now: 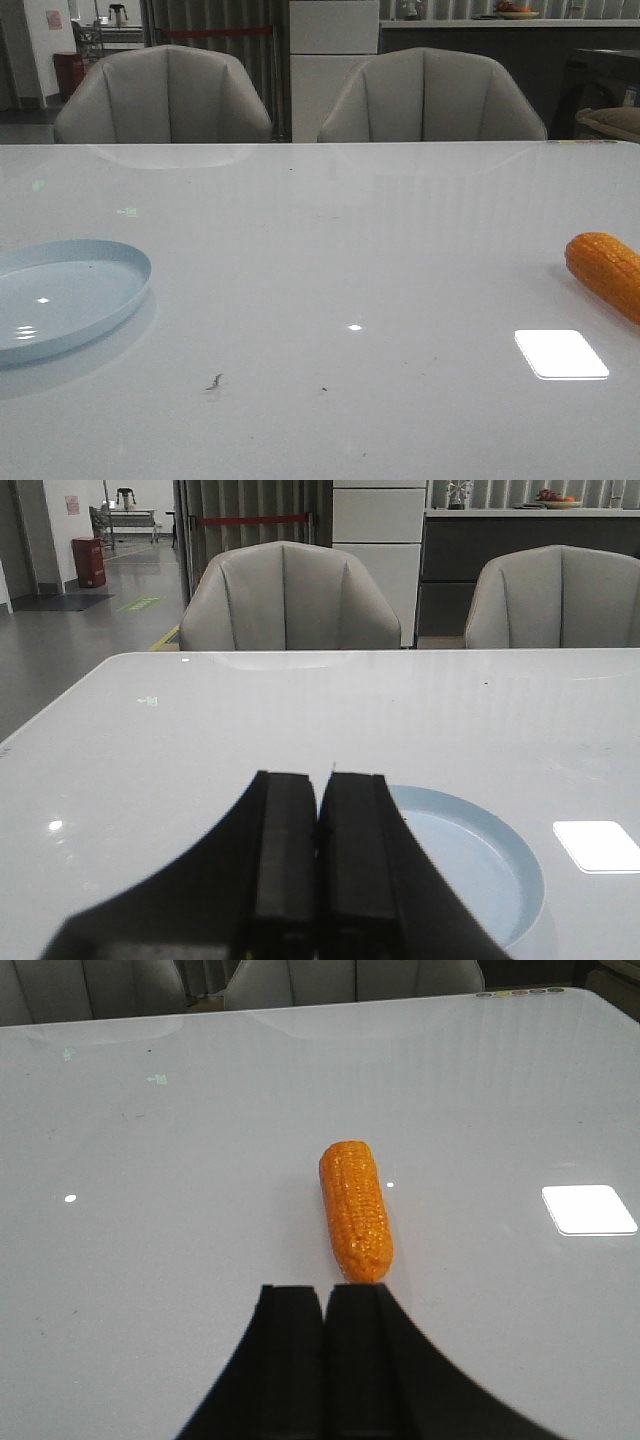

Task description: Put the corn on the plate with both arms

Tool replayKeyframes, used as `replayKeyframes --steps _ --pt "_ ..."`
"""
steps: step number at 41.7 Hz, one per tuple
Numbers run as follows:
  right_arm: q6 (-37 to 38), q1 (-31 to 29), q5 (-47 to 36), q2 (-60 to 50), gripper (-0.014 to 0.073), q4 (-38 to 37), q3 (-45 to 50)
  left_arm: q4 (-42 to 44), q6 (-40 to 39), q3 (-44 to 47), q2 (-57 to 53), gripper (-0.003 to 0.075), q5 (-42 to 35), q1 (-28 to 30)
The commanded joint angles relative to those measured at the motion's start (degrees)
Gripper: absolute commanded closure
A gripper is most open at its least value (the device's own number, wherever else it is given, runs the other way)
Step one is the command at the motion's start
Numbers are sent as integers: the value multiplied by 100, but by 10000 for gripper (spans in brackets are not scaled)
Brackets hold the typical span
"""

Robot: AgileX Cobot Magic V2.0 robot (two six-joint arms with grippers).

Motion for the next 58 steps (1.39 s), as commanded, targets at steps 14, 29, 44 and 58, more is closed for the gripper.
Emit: replayKeyframes --steps 14,29,44,58 --pt "-15 13 -468 -127 527 -68 -97 -33 -31 3 -24 631 -509 6" --pt "-15 13 -477 -127 527 -68 -97 -33 -31 3 -24 631 -509 6" --pt "-15 13 -1104 -127 527 -68 -103 -33 -31 3 -24 631 -1520 6" --pt "-15 13 -2885 -123 527 -68 -744 214 -31 -1173 -13 631 -2131 6"
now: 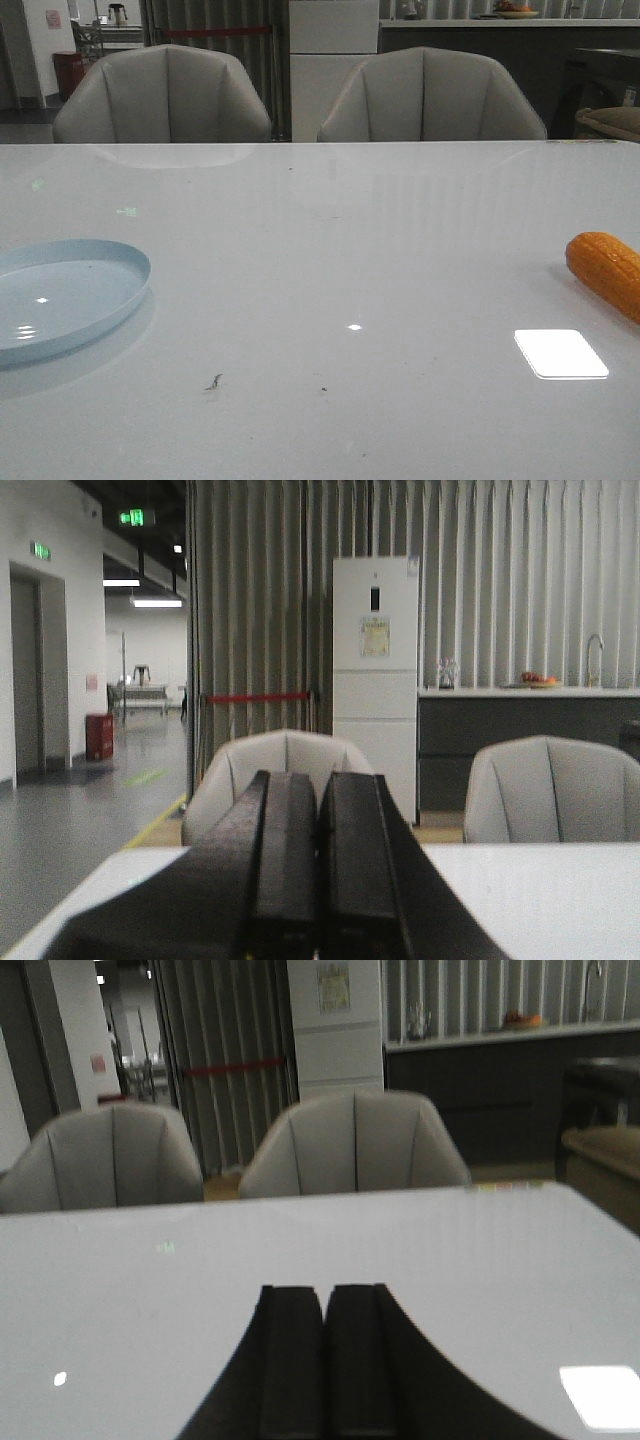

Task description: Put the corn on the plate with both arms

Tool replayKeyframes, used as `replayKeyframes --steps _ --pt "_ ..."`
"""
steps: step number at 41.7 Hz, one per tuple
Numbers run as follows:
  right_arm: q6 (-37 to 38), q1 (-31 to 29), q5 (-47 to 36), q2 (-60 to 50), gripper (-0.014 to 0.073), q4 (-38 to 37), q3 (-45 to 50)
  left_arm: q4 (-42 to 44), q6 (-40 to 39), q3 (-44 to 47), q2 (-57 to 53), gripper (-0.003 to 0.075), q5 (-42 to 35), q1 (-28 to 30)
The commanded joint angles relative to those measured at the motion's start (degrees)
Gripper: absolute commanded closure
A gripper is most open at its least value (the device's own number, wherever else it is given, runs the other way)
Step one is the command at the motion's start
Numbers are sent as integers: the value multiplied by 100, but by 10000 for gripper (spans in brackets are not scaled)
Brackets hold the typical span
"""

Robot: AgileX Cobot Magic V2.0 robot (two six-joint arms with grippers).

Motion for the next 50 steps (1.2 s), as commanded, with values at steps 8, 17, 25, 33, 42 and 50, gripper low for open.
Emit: replayKeyframes --steps 8,17,25,33,42,50 --pt "-19 13 -108 294 527 -87 -2101 870 -31 -1959 451 631 72 6" --pt "-19 13 -54 1838 527 -87 -3233 990 -31 -3055 1979 631 456 6" --pt "-19 13 105 3177 527 -87 -3254 972 -31 -3091 3404 631 318 6" --pt "-19 13 394 4359 527 -75 -3254 942 -31 -3091 4454 631 365 6" --pt "-19 13 421 5001 527 -71 -3254 889 -31 -3091 5106 622 482 6" --pt "-33 13 672 5136 345 -107 -3254 672 -31 -3091 5347 473 667 6"
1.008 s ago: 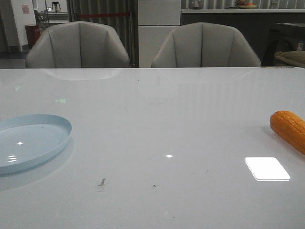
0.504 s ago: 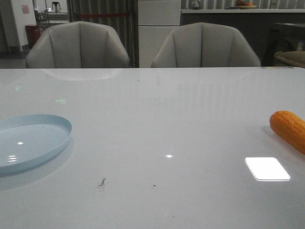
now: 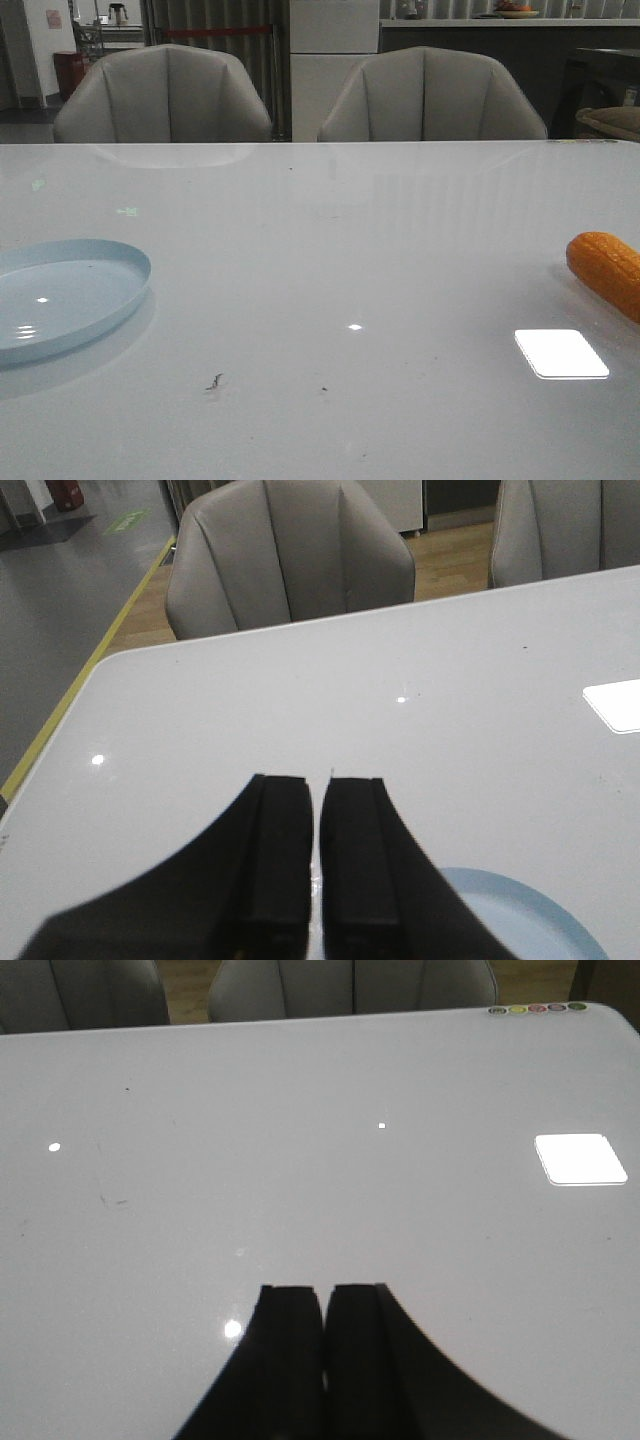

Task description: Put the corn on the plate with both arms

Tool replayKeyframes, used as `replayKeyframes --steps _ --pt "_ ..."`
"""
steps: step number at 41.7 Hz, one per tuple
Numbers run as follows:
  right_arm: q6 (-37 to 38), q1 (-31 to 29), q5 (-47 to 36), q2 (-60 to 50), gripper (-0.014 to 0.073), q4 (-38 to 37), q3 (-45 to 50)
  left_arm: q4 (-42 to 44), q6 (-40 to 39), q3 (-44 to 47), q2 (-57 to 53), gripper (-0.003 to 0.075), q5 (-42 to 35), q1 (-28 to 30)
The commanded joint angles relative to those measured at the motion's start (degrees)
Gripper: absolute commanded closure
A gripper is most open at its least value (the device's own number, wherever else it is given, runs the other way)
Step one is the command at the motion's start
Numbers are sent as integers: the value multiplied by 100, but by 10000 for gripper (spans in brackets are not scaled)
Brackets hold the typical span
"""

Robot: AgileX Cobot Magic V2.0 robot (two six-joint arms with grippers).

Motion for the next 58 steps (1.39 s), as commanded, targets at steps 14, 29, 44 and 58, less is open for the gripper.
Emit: replayKeyframes --steps 14,29,44,58 --pt "-33 13 -173 119 98 -82 -182 -764 -76 -238 668 279 172 6" --pt "-33 13 106 119 98 72 -182 -913 -456 -1934 2176 280 2444 527" --pt "-33 13 106 119 98 72 -182 -898 -203 -3131 4385 282 3495 648" --pt "-33 13 188 119 98 70 -182 -898 -203 -3284 5218 282 3479 648"
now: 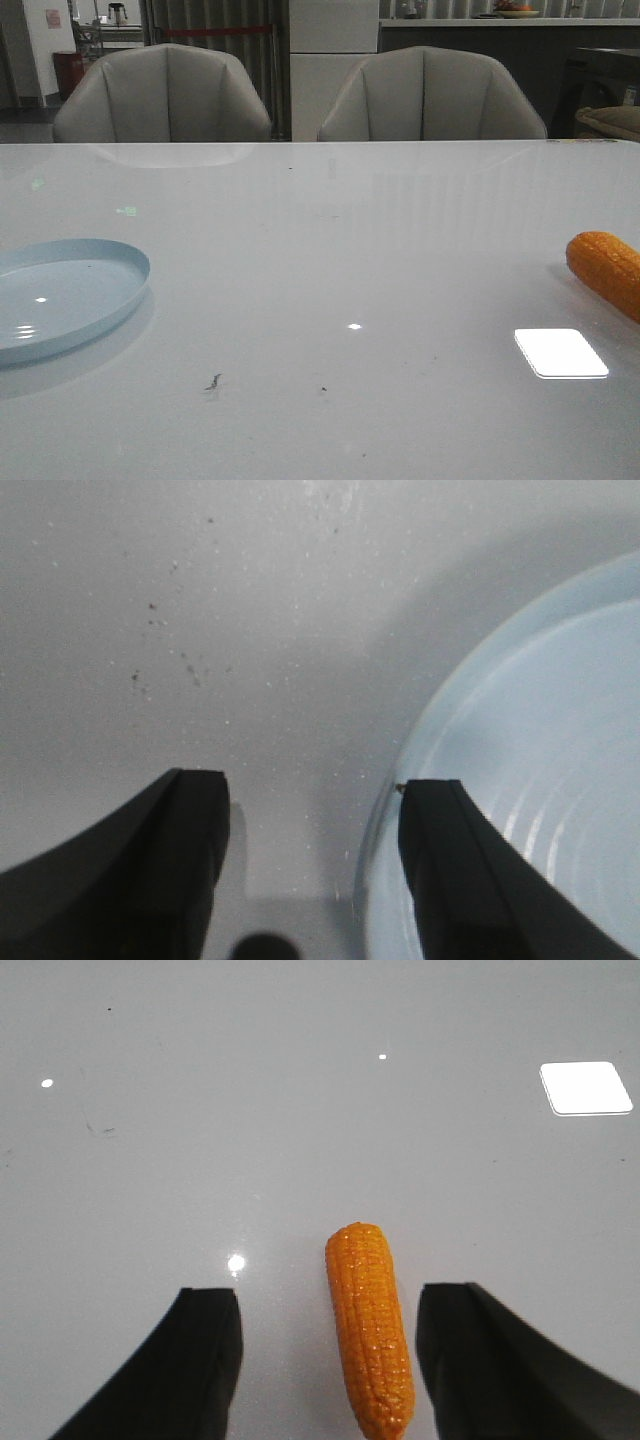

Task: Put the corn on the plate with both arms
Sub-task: 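Grasp the pale blue plate rim with the left gripper and lift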

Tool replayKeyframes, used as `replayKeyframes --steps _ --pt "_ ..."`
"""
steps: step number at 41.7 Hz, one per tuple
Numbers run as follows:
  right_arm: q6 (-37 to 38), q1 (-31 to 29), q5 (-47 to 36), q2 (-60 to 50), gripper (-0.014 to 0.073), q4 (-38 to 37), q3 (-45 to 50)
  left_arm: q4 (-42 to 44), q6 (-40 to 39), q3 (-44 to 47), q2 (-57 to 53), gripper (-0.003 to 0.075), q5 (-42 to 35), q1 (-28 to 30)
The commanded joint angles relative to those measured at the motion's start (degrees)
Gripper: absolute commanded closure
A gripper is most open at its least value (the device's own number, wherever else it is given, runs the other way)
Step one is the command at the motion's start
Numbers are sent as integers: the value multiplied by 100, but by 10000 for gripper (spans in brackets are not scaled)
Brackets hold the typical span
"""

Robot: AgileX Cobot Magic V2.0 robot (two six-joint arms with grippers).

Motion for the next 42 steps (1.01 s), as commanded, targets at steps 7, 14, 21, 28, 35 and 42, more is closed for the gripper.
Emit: replayKeyframes --steps 7,14,21,28,35,42 --pt "-33 13 -183 -40 98 9 -182 -144 -10 -172 52 295 -144 -20" --pt "-33 13 -131 -40 98 9 -182 -290 -10 -172 129 538 18 -33" --pt "-33 13 -131 -40 98 9 -182 -310 -10 -265 129 615 367 -33" --pt "-33 13 -131 -40 98 9 -182 -310 -10 -1049 129 631 1169 -21" --pt "-33 13 -131 -40 98 9 -182 -720 -10 -2351 129 631 2131 -21" --pt "-33 13 -131 -40 98 9 -182 -1692 -10 -3482 129 631 2528 -84"
